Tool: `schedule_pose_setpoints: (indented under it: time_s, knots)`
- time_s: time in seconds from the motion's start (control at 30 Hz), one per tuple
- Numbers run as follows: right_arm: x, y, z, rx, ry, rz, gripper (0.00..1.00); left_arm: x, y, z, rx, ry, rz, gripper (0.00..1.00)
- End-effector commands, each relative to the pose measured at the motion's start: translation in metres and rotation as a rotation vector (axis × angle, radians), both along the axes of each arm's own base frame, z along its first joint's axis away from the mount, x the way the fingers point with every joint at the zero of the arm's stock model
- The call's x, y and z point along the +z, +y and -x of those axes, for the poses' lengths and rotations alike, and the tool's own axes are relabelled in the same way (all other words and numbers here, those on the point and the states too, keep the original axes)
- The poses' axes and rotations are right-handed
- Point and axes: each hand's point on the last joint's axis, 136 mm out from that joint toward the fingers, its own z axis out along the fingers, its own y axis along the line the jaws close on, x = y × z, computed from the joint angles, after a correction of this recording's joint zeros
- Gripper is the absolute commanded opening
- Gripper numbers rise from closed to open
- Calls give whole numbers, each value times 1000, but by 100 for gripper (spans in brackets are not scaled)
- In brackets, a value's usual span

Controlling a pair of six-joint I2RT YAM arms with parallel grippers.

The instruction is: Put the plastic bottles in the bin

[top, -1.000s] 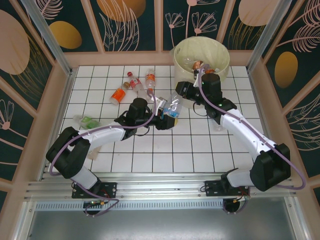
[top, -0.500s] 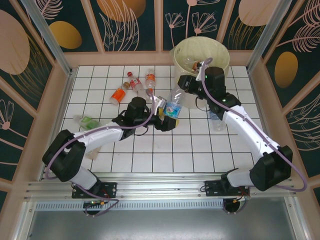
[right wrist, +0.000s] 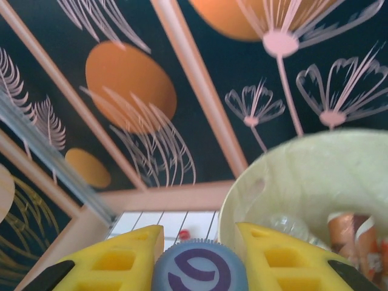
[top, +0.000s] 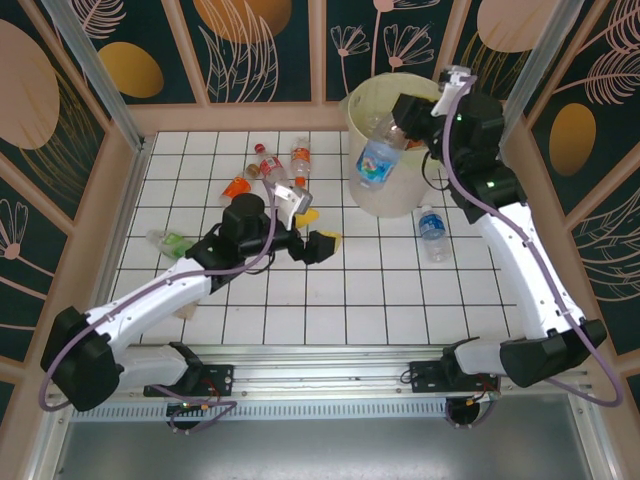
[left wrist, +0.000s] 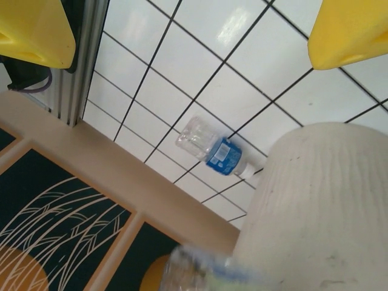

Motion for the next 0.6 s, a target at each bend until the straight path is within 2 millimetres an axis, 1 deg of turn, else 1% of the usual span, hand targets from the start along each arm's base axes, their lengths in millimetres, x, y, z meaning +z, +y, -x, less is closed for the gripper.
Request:
schedule_pose_setpoints:
  time_s: [0.0, 0.03, 0.13, 0.23, 0.37, 0.47, 0.57]
  knots:
    - [48, -26, 8, -95, -149, 32, 28, -10, 15, 7, 32, -6, -69, 99]
    - [55, -32, 6, -130, -172, 40, 28, -10, 18, 8, 39, -9, -75, 98]
    - [65, -48, -2, -221, -209, 73, 28, -15, 23, 10, 52, -18, -107, 99]
    - [66, -59, -18, -294, -212, 102, 28, -18, 25, 12, 35, -31, -139, 99]
    - [69, -72, -35, -374, -232, 125, 27, -13, 31, 11, 53, -85, -163, 99]
    - [63, -82, -51, -444, -219, 164, 27, -13, 34, 11, 67, -104, -158, 99]
    - [46, -92, -70, -510, -176, 231, 27, -15, 36, 12, 69, -99, -157, 99]
